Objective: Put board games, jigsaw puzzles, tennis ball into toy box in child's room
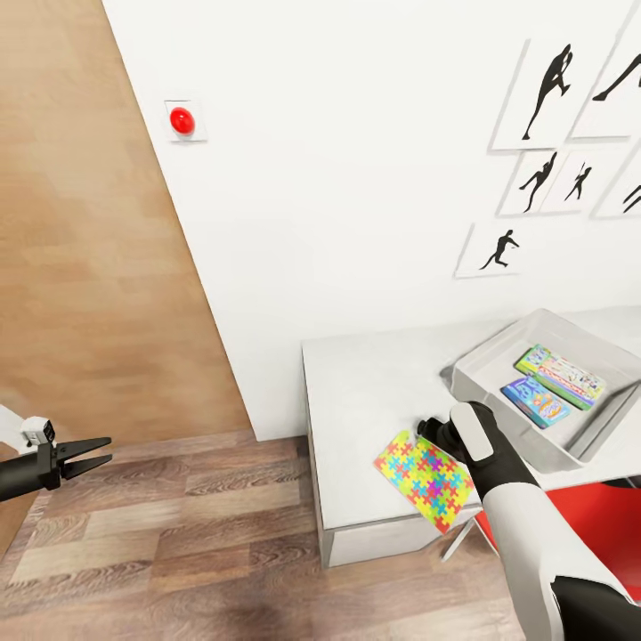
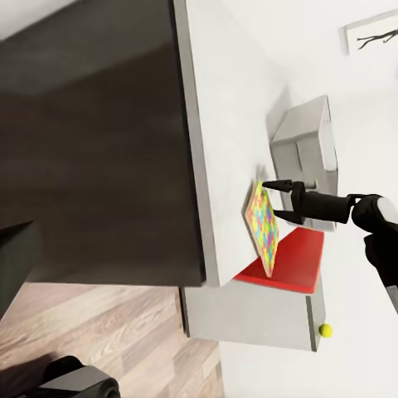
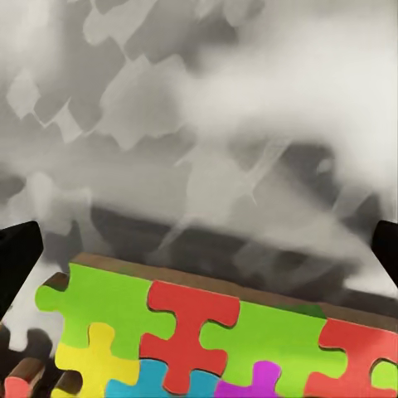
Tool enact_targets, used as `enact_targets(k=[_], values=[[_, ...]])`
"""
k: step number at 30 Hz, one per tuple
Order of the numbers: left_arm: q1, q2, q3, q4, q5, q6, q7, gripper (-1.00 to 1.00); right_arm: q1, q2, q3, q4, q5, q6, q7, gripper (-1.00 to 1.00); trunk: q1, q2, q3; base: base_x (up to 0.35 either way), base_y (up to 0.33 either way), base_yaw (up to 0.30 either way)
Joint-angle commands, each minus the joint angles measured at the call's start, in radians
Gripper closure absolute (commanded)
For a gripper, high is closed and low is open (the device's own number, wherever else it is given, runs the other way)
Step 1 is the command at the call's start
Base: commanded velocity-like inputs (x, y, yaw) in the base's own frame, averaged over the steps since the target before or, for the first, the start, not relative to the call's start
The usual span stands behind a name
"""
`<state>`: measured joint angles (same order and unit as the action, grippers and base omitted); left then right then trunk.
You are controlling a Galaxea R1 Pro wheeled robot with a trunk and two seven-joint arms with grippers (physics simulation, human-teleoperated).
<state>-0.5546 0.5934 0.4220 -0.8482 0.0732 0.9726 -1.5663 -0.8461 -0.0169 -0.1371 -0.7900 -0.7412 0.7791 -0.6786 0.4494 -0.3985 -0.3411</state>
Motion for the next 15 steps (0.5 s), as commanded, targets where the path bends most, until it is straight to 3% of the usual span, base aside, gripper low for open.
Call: enact_targets(k=[1,15], values=[[-0.001,0.000,0.000,0.000,-0.001,0.011,-0.005,-1.00,0.000,0.000,-0.001,0.003,-0.020,0.003,-0.010,-1.00,0.001,-0.002,-0.002,-0.053,0.005,0.000],[-0.001,0.000,0.000,0.000,-0.001,0.011,-0.005,-1.00,0.000,0.000,-0.001,0.003,-0.020,0.003,-0.010,-1.00,0.001,-0.002,-0.002,-0.054,0.011,0.000]])
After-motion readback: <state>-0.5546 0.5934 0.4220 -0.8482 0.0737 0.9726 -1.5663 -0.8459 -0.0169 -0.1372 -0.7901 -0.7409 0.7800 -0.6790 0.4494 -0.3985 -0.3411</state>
